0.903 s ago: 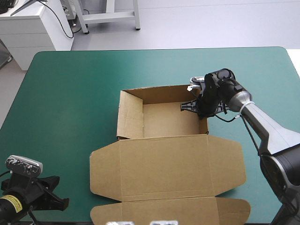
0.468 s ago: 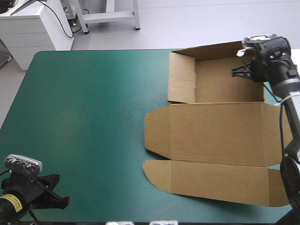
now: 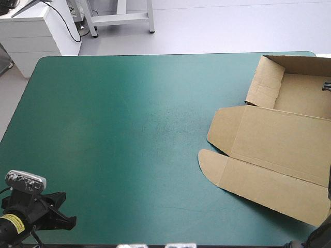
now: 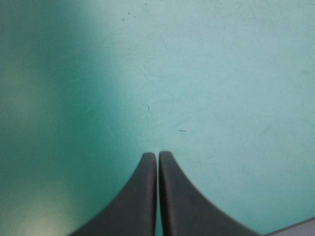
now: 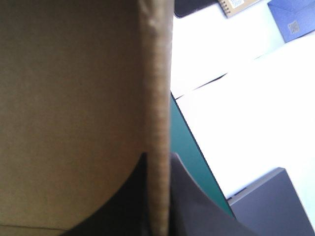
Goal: Fold the box
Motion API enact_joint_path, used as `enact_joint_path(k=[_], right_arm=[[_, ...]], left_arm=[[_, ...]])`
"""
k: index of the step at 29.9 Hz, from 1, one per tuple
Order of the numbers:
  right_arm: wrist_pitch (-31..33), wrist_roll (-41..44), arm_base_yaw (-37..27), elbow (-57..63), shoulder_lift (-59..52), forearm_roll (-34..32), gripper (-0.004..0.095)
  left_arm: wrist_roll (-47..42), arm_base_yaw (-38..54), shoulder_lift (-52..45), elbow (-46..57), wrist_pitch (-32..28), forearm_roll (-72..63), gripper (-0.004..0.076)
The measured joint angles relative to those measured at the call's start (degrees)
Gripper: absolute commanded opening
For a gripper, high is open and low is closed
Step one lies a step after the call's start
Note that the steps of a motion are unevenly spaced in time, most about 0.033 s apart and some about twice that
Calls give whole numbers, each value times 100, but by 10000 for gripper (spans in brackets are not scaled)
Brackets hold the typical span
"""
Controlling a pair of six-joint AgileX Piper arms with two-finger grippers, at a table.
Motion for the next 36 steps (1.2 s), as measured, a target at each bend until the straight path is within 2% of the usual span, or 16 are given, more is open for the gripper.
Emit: enact_joint_path(k=[4, 10, 13, 16, 22, 24, 26, 28, 31, 34, 36], right_arm=[[-155, -212, -351, 0, 417, 388, -21], [-130, -294, -537, 0, 934, 495, -18], [-110, -294, -551, -4, 1073, 513, 15], [-106, -341, -551, -12, 1096, 550, 137], [-127, -374, -551, -37, 1105, 551, 500], [-93, -379, -551, -71, 1105, 551, 537], [3, -372, -551, -131, 1105, 545, 481], [51, -288, -551, -206, 1042, 545, 385], [23, -278, -551, -285, 734, 756, 203], [-39, -512, -551, -351, 179, 1322, -17], [-34, -757, -532, -373, -270, 1867, -17]], left_arm=[[0, 0, 0, 0, 0, 0, -8], [0, 0, 0, 0, 0, 8, -8], [0, 0, 0, 0, 0, 8, -8], [0, 0, 0, 0, 0, 14, -8], [0, 0, 0, 0, 0, 24, -8], [0, 0, 0, 0, 0, 24, -8], [0, 0, 0, 0, 22, 24, -8], [0, 0, 0, 0, 53, 24, -8], [0, 0, 0, 0, 160, 24, -8], [0, 0, 0, 0, 325, 24, -8], [0, 0, 0, 0, 409, 24, -8]])
